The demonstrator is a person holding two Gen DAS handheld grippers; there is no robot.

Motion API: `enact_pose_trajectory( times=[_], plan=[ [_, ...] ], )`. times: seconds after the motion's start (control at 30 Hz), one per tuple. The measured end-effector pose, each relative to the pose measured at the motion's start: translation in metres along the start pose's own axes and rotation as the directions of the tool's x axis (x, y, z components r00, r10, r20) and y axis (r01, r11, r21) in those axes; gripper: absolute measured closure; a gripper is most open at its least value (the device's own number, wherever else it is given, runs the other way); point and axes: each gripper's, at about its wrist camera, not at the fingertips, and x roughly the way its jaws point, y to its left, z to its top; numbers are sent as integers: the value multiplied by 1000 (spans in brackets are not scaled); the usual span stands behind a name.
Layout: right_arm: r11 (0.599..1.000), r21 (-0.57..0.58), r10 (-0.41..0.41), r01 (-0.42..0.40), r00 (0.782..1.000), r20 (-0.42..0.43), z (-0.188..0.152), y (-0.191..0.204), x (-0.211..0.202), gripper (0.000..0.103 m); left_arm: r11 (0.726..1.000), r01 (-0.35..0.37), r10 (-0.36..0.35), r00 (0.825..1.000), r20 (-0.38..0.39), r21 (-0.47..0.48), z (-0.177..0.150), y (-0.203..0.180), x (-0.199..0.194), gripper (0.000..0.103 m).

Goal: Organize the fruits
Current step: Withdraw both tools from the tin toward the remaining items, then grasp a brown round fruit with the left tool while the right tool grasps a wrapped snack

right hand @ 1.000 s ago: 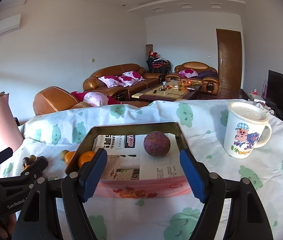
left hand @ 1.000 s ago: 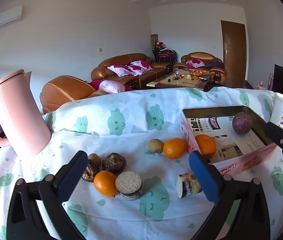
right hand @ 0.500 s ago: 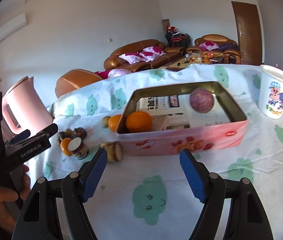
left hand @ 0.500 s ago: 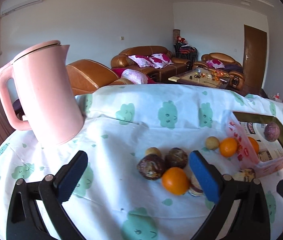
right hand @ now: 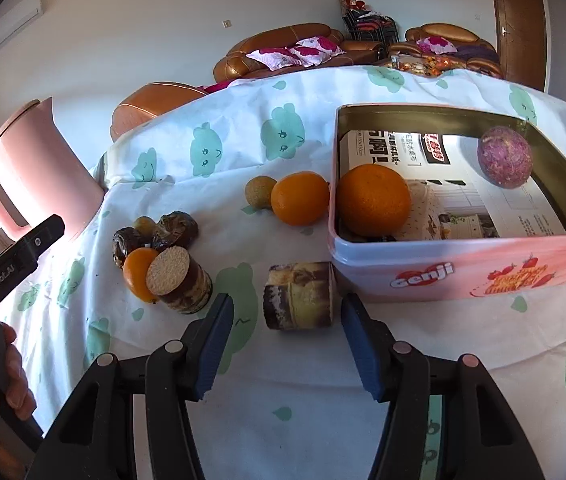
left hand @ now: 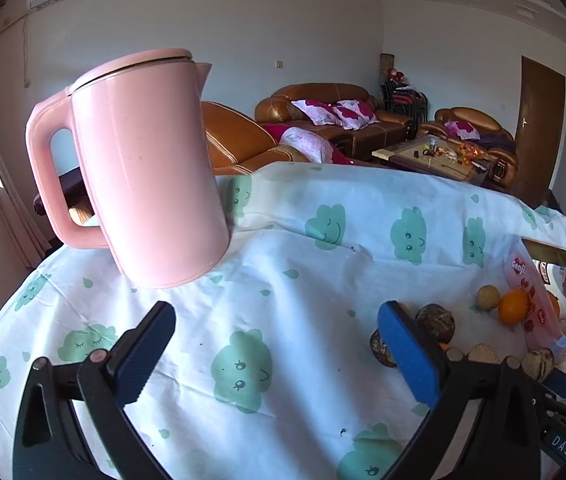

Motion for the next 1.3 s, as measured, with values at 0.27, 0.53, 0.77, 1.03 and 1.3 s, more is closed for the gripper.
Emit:
enact_pose_trajectory(
  times=[0.27, 0.53, 0.77, 1.03, 1.3],
  plan=[
    [993, -89, 75, -74, 997, 5, -2, 14, -7, 69, 999, -6, 4, 1000, -30, -48, 0, 17, 8, 0],
    [980, -166, 139, -107, 971, 194, -1, 28, -53, 69, 982, 174, -179, 981, -73, -69, -7, -14, 22, 4],
    [982, -159, 133, -101, 968, 211, 4, 26, -55, 69, 977, 201, -211, 959, -188, -67, -9, -43, 53, 24],
    [983, -139, 145, -119, 971, 192, 1, 20, -53, 69, 950, 279, -302, 932, -200, -137, -15, -34, 55, 66],
    [987, -131, 130, -98, 957, 260, 5, 12, -66, 69, 957, 238, -242, 970, -5, -168, -14, -11, 19, 66]
  ],
)
